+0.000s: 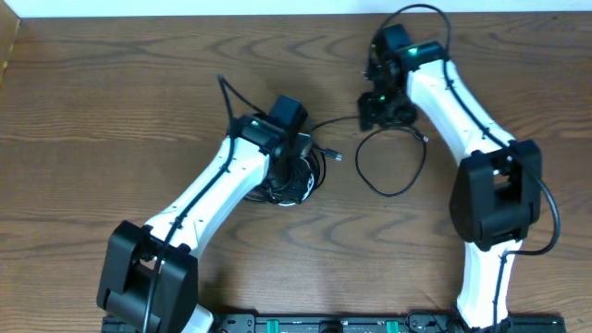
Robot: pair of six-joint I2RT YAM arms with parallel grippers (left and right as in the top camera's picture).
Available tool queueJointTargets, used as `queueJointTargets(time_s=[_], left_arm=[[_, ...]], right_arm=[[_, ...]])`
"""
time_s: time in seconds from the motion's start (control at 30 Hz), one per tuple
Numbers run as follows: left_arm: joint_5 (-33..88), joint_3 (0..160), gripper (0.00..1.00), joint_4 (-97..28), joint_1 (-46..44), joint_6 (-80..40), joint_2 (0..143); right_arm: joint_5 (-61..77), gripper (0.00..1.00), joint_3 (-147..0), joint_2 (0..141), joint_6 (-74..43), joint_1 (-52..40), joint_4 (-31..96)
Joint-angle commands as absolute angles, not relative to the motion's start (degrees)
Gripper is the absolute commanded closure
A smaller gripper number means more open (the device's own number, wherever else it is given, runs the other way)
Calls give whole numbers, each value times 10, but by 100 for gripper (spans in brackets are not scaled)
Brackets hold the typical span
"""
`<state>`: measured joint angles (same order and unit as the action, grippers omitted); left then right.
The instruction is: Untangle cables
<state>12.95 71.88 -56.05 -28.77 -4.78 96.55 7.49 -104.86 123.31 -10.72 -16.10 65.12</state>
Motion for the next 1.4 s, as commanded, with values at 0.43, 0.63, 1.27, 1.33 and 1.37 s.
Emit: queueJointTargets(time_s=[0.43,0.63,1.27,1.33,1.37], left_arm=[[119,628,42,-386,-343,18,971],[51,623,52,-343,-349,-18,971],[4,622,60,-305,-368,-30,1028],[4,622,62,-306,-368,-30,1028],[4,621,62,-308,-368,-30,1028]], right_arm=[[92,42,-948,1231,-132,-30,587],[96,45,-948,1231,-132,-33,582],[96,46,-948,1231,-132,-38,582],[96,46,-948,1231,-132,-38,582],[96,46,-948,1231,-132,-38,583]])
